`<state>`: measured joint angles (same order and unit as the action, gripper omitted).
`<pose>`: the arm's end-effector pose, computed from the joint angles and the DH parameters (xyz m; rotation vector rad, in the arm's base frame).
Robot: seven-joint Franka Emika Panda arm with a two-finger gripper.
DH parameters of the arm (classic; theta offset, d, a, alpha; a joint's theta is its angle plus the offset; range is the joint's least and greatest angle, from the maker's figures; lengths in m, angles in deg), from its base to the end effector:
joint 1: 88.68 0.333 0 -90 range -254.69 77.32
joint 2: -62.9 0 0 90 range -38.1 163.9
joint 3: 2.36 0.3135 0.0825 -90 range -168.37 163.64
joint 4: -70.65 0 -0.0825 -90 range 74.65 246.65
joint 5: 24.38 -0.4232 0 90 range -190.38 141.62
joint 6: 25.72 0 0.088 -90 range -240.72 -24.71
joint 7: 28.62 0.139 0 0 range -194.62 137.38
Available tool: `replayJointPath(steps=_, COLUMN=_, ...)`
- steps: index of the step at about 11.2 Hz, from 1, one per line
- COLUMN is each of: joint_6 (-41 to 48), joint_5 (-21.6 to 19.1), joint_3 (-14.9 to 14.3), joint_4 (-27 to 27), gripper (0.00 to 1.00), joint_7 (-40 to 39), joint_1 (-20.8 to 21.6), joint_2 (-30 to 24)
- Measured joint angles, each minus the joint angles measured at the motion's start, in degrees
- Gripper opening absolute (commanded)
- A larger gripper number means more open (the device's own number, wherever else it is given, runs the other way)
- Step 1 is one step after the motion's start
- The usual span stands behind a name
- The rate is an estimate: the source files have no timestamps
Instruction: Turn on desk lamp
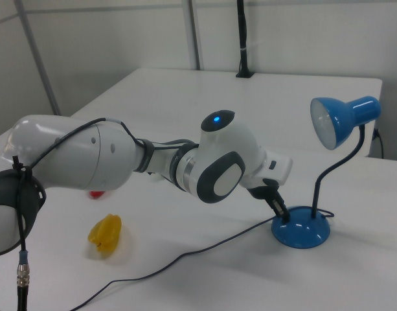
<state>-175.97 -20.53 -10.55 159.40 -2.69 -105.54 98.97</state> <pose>0.7185 -0.3167 0.2801 2.7192 -1.1379 0.6737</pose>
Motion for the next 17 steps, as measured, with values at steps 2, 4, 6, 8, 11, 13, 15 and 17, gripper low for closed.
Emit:
replayJointPath(steps=2, joint_6=0.0, joint_5=0.0, joint_3=0.0, joint_4=0.0, gripper=0.0, joint_7=0.0, joint_1=0.0, joint_2=0.0)
replayJointPath(steps=4, joint_6=0.0, joint_5=0.0, joint_3=0.0, joint_4=-0.1, gripper=0.0, joint_7=0.1, joint_1=-0.1, joint_2=0.1)
replayJointPath(steps=6, joint_6=-0.2, joint_5=0.0, joint_3=0.0, joint_4=-0.1, gripper=0.0, joint_7=0.1, joint_1=-0.6, joint_2=0.2)
replayJointPath(steps=8, joint_6=-0.6, joint_5=0.0, joint_3=0.0, joint_4=-0.1, gripper=0.0, joint_7=0.1, joint_1=-0.8, joint_2=0.3)
replayJointPath(steps=11, joint_6=-0.6, joint_5=0.0, joint_3=0.0, joint_4=-0.1, gripper=0.0, joint_7=0.1, joint_1=-0.8, joint_2=0.4)
replayJointPath(steps=13, joint_6=-0.6, joint_5=0.0, joint_3=0.0, joint_4=-0.3, gripper=0.0, joint_7=0.1, joint_1=-0.8, joint_2=0.3)
replayJointPath(steps=15, joint_6=1.4, joint_5=0.0, joint_3=0.0, joint_4=-0.6, gripper=0.0, joint_7=0.1, joint_1=-0.1, joint_2=-0.9)
replayJointPath(steps=17, joint_6=12.0, joint_5=0.0, joint_3=0.0, joint_4=-1.3, gripper=0.0, joint_7=-0.7, joint_1=2.0, joint_2=-5.6)
